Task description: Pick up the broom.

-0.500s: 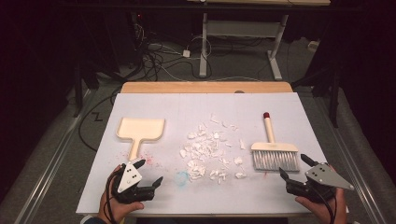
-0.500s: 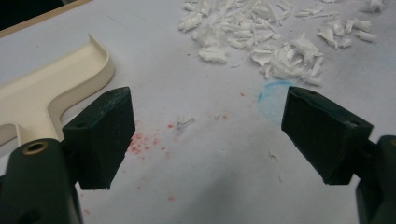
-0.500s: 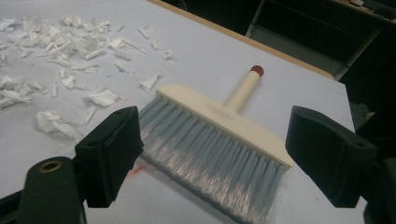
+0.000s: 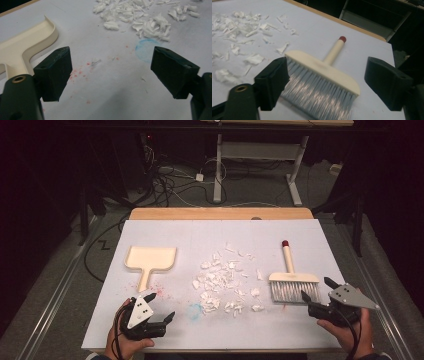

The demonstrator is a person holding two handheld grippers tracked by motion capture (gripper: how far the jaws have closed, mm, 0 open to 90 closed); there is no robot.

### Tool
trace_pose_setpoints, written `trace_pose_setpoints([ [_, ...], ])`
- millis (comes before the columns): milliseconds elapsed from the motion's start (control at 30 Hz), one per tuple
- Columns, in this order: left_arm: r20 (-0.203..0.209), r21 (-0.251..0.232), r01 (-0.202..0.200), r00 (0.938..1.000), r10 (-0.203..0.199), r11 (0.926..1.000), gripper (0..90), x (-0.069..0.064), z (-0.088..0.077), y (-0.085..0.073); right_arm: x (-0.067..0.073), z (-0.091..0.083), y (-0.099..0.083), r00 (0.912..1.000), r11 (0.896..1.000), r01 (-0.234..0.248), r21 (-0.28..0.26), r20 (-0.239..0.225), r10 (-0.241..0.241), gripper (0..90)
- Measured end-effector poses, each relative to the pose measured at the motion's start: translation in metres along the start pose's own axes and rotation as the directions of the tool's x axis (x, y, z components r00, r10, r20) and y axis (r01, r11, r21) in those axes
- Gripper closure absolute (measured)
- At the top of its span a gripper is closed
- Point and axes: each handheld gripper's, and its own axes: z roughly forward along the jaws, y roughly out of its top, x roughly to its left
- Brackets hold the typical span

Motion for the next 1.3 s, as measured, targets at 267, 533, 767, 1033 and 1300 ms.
trace_pose_setpoints([
  [267,0.011,0.011,0.003,0.9999,-0.003,0.9999,16.5,0.000,0.002,-0.001,-0.020,0.047,0.033,0.9968,0.989,-0.079,0.123,-0.004,0.080,22.8],
  [533,0.010,0.020,0.006,0.9999,-0.006,0.9998,16.9,-0.001,0.005,-0.002,-0.039,0.117,0.044,0.9795,0.933,-0.190,0.305,-0.005,0.202,29.9],
  [767,0.009,0.026,-0.009,0.9999,0.009,0.9996,16.9,-0.002,0.004,-0.002,-0.042,0.167,0.036,0.9688,0.857,-0.239,0.457,0.053,0.242,35.8],
  [1033,-0.004,0.037,-0.029,0.9996,0.029,0.9989,16.9,-0.003,0.002,-0.003,-0.040,0.180,0.033,0.9608,0.807,-0.262,0.530,0.066,0.269,49.4],
  [1300,0.002,0.030,-0.052,0.9987,0.052,0.9982,16.9,-0.005,0.002,-0.002,-0.036,0.179,0.035,0.9599,0.810,-0.261,0.524,0.053,0.275,68.9],
])
